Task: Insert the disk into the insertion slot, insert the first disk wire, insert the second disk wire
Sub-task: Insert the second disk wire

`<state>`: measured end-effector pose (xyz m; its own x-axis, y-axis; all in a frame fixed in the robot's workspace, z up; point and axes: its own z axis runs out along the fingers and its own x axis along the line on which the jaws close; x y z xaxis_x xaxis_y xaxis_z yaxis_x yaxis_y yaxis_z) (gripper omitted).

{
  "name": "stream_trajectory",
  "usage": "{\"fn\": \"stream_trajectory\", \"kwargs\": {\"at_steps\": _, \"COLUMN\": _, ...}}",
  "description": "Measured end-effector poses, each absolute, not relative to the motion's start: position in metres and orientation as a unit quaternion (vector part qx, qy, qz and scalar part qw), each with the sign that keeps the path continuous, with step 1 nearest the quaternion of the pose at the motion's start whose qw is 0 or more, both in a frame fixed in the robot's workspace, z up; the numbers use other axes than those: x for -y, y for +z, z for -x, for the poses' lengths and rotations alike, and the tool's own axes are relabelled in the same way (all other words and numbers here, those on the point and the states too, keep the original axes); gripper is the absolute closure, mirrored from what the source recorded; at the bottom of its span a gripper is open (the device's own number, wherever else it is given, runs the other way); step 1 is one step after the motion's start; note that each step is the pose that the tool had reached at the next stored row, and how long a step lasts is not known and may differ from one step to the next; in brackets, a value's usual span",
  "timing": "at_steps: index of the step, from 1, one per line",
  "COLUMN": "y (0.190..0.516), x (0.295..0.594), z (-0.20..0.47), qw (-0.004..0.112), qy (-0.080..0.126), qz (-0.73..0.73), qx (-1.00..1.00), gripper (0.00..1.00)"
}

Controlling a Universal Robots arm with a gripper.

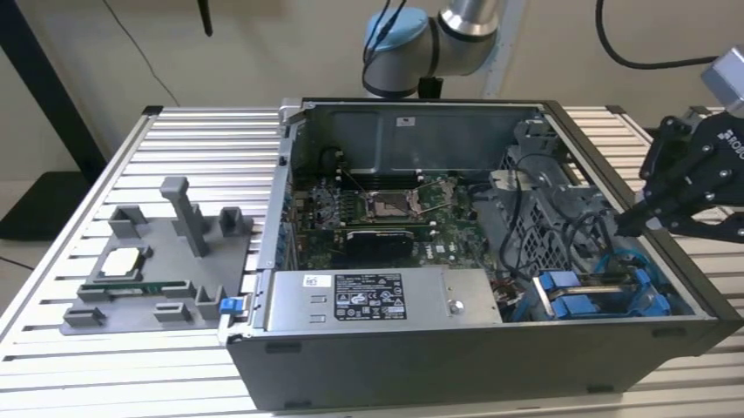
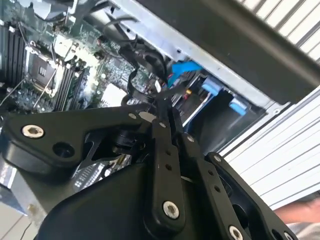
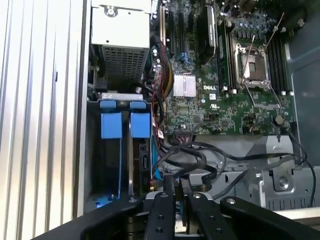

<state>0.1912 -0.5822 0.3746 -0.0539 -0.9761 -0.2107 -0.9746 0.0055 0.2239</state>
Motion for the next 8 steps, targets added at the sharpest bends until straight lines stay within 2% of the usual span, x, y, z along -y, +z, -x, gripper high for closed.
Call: {"fn": "stream_trajectory", "kwargs": {"at_steps": 8, "y": 0.375, "x": 0.584, "z": -0.16, "qw": -0.001, "qy": -0.154, "qz": -0.688, "qx": 0.709, "gripper": 1.0}}
